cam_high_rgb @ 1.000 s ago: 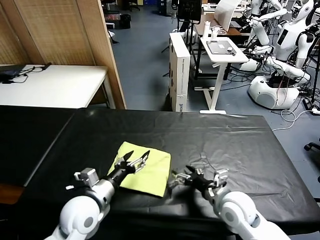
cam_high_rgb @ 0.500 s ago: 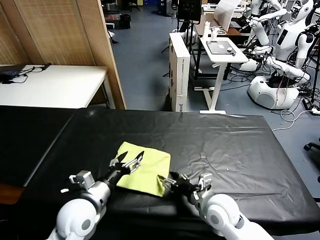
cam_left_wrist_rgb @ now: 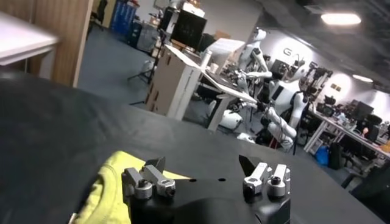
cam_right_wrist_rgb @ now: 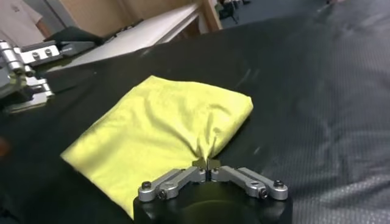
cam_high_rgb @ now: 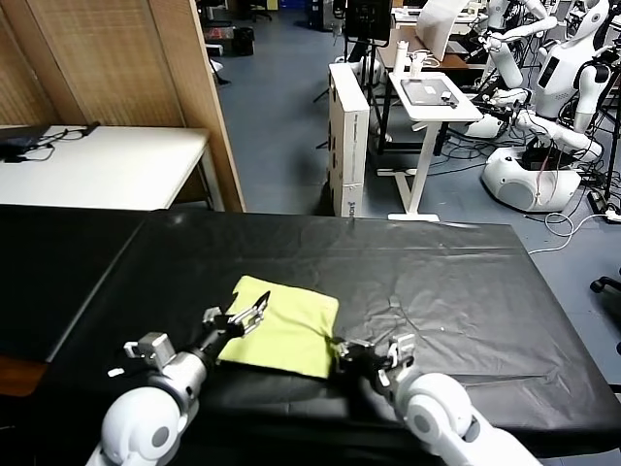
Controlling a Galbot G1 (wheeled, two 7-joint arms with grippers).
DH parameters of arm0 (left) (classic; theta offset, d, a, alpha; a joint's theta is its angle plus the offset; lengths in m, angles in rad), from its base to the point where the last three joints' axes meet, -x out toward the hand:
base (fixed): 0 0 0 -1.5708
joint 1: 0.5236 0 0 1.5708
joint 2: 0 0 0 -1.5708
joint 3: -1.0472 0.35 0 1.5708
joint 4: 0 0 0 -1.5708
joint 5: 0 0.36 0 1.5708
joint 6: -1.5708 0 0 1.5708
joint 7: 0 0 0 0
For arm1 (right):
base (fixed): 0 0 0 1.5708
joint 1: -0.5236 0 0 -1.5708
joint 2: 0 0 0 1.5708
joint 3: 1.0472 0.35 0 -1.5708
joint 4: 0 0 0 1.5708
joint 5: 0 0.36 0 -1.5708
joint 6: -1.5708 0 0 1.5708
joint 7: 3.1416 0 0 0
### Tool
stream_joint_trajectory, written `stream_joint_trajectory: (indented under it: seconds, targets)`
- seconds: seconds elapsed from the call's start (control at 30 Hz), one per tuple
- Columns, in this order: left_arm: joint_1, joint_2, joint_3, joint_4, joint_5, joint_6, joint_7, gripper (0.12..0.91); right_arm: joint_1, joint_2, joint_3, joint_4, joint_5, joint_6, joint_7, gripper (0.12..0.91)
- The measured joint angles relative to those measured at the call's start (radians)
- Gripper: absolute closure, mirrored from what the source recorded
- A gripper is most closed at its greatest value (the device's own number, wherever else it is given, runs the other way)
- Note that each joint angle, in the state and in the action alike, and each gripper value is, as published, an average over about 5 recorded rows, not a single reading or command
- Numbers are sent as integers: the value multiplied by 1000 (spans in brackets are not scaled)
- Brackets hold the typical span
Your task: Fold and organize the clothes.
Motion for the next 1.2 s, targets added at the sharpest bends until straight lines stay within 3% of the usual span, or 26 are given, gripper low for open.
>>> stream_joint_trajectory:
  seconds: [0.13, 0.33, 0.47, 0.63, 0.73, 0.8, 0.93, 1.07, 1.2]
  targets:
    - [2, -5, 0, 2, 9, -2, 1, 123, 2, -40, 52, -9, -22, -25, -29, 885]
    - [8, 1, -5, 6, 29, -18, 0, 123, -11, -61, 82, 0, -39, -46, -53, 855]
    - [12, 12, -5, 6, 39, -48, -7, 123, -24, -74, 98, 14, -39, -47, -52, 661]
    - [17, 27, -4, 8, 58, -102, -4, 123, -52, -94, 125, 38, -49, -11, -46, 338]
    - [26, 41, -1, 15, 74, -162, 15, 123, -80, -101, 152, 55, -70, 42, -59, 184]
    - [35, 52, 1, 19, 91, -203, 30, 123, -102, -102, 175, 67, -98, 91, -72, 136]
    - [61, 75, -8, 13, 124, -252, 30, 123, -149, -94, 227, 87, -163, 212, -87, 119]
    - [107, 97, -39, -16, 144, -256, -3, 123, -209, -78, 282, 110, -229, 349, -91, 119]
    - [176, 98, -95, -47, 150, -265, -10, 123, -311, -56, 351, 133, -308, 489, -109, 118]
